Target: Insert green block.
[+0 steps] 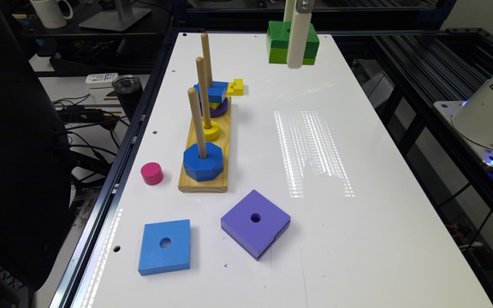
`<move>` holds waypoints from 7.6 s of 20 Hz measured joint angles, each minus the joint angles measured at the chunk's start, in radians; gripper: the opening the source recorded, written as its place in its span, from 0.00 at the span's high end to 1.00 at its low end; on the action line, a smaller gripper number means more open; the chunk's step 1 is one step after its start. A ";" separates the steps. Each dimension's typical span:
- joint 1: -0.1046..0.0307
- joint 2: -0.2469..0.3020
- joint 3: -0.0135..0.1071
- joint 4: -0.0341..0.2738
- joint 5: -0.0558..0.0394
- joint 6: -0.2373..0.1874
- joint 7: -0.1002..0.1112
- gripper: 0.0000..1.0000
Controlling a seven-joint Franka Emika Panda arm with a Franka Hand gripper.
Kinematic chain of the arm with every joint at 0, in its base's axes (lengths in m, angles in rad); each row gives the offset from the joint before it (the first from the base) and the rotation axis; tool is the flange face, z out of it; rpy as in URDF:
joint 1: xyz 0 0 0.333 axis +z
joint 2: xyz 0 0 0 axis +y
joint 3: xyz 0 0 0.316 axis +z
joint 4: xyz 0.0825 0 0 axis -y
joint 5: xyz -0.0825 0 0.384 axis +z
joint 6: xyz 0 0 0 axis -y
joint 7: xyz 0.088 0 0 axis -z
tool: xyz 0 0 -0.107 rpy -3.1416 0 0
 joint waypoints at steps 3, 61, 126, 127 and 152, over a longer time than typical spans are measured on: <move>0.000 0.000 0.000 0.000 0.0000 0.000 0.000 1.00; 0.004 0.326 0.032 0.347 -0.0620 0.036 0.050 1.00; -0.014 0.380 0.038 0.389 -0.0784 0.042 0.053 1.00; -0.014 0.380 0.038 0.389 -0.0784 0.042 0.053 1.00; -0.015 0.395 0.038 0.387 -0.0784 0.054 0.052 1.00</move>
